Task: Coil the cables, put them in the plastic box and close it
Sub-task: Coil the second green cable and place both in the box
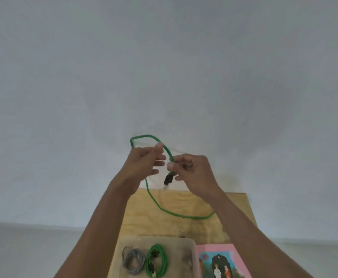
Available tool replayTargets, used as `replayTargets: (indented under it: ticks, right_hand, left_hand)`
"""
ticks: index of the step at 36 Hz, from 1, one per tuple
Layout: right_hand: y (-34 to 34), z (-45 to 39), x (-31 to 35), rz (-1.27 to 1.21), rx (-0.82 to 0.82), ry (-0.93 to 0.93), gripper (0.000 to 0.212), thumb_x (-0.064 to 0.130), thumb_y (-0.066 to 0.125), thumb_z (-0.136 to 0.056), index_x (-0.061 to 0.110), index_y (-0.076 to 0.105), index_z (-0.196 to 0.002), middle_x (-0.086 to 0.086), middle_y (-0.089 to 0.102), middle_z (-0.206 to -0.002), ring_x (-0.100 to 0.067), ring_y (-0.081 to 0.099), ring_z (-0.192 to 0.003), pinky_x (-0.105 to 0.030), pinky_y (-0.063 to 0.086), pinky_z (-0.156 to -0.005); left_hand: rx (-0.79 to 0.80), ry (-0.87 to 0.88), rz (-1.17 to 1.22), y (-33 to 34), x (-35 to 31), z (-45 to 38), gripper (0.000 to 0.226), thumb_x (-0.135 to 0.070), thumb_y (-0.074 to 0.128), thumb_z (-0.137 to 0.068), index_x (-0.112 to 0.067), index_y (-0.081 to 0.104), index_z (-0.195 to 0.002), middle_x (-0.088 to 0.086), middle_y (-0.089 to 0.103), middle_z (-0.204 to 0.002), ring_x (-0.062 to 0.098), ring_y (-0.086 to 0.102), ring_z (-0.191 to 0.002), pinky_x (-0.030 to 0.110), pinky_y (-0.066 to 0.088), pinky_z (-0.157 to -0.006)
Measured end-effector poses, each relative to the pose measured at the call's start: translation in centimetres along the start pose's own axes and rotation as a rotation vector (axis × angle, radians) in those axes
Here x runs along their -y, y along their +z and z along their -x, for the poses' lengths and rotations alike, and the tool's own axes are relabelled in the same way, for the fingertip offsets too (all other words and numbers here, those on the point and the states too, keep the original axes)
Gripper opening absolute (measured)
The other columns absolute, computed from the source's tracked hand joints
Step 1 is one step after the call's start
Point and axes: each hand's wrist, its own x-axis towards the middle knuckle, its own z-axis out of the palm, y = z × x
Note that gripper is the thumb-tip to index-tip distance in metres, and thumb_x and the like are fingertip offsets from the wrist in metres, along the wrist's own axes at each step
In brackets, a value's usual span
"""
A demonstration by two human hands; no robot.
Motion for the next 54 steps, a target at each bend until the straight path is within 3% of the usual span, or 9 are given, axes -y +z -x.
replayTargets:
  ticks: [6, 13, 18, 22, 26, 30, 36, 41, 54]
  right_hand:
    - [0.3, -1.2, 1.1, 0.409, 0.029, -0.209, 0.014, 0.013, 0.063, -0.092, 0.013, 0.076, -0.088, -0.004, 0.076, -0.077, -0.018, 0.072, -0.072, -0.032, 0.057, -0.068]
    - [0.1, -1.6, 1.8, 0.337, 0.024, -0.271, 0.017, 0.022, 0.065, -0.094, 0.027, 0.077, -0.105, 0.015, 0.075, -0.094, -0.005, 0.071, -0.076, -0.011, 0.052, -0.069]
    - [-1.0, -3.5, 2.1, 0.226, -0.112, -0.191, 0.019, 0.021, 0.061, -0.096, 0.024, 0.072, -0.111, 0.013, 0.074, -0.098, -0.005, 0.072, -0.079, -0.031, 0.061, -0.073]
    - [-1.5, -5.1, 3.6, 0.081, 0.142, -0.139, 0.042, 0.007, 0.052, -0.1, 0.032, 0.058, -0.134, 0.01, 0.067, -0.123, -0.014, 0.068, -0.103, -0.034, 0.06, -0.081]
    - [-1.7, -5.9, 5.2, 0.211, 0.261, -0.353, 0.052, -0.005, 0.035, -0.101, 0.021, 0.043, -0.146, 0.015, 0.064, -0.063, 0.002, 0.062, -0.058, -0.012, 0.048, -0.052]
    - [-0.5, -5.7, 7.7, 0.169, 0.326, -0.452, 0.04, 0.013, 0.025, -0.107, 0.01, 0.05, -0.138, 0.009, 0.053, -0.052, 0.001, 0.054, -0.045, -0.008, 0.045, -0.049]
    - [0.8, -5.3, 7.4, 0.082, 0.24, -0.246, 0.049, 0.004, 0.033, -0.106, 0.012, 0.059, -0.065, 0.01, 0.052, -0.041, 0.001, 0.055, -0.04, -0.007, 0.045, -0.048]
    - [2.0, -3.8, 5.0, 0.076, 0.155, -0.096, 0.027, 0.007, 0.048, -0.1, 0.012, 0.053, -0.074, 0.003, 0.054, -0.06, -0.012, 0.05, -0.052, -0.035, 0.052, -0.057]
    - [1.9, -2.2, 4.7, 0.379, -0.029, -0.22, 0.02, 0.031, 0.059, -0.097, 0.018, 0.075, -0.098, 0.006, 0.064, -0.066, -0.012, 0.054, -0.055, -0.022, 0.044, -0.056]
  left_hand:
    - [-0.007, 0.04, -0.001, 2.6, 0.2, 0.6, 0.041, -0.034, 0.055, -0.102, 0.002, 0.075, -0.097, 0.015, 0.078, -0.089, 0.025, 0.076, -0.09, 0.042, 0.06, -0.085]
    - [-0.225, -0.033, 0.196, 2.4, -1.6, 0.0, 0.024, -0.012, 0.053, -0.103, 0.004, 0.068, -0.094, 0.02, 0.073, -0.088, 0.028, 0.072, -0.078, 0.042, 0.06, -0.086]
    - [-0.164, -0.009, 0.387, 2.5, -3.5, 0.8, 0.024, -0.011, 0.045, -0.106, 0.003, 0.063, -0.102, 0.008, 0.067, -0.072, 0.015, 0.065, -0.059, 0.027, 0.058, -0.063]
    - [-0.013, 0.0, 0.531, 3.6, -5.2, 1.7, 0.021, -0.012, 0.043, -0.106, -0.001, 0.06, -0.102, 0.001, 0.048, -0.062, 0.01, 0.04, -0.048, 0.024, 0.041, -0.048]
    - [0.12, 0.008, 0.626, 5.1, -7.0, 2.4, 0.022, -0.017, 0.046, -0.105, -0.002, 0.059, -0.095, -0.001, 0.039, -0.057, 0.008, 0.033, -0.043, 0.021, 0.035, -0.042]
    - [0.192, 0.058, 0.648, 5.6, -8.1, 2.7, 0.025, -0.019, 0.047, -0.105, 0.0, 0.061, -0.098, -0.002, 0.037, -0.057, 0.007, 0.033, -0.042, 0.021, 0.033, -0.041]
    - [0.216, 0.189, 0.727, 4.4, -8.8, 1.7, 0.027, -0.014, 0.042, -0.106, 0.006, 0.058, -0.116, 0.001, 0.045, -0.063, 0.01, 0.04, -0.05, 0.023, 0.043, -0.049]
    - [0.101, 0.287, 0.606, 3.3, -9.0, -0.3, 0.026, -0.016, 0.043, -0.107, 0.0, 0.061, -0.117, 0.0, 0.049, -0.065, 0.01, 0.044, -0.053, 0.026, 0.043, -0.061]
    - [-0.017, 0.435, 0.145, 1.4, -7.3, -3.6, 0.028, -0.021, 0.043, -0.108, -0.004, 0.063, -0.119, -0.004, 0.05, -0.067, 0.012, 0.045, -0.06, 0.03, 0.041, -0.064]
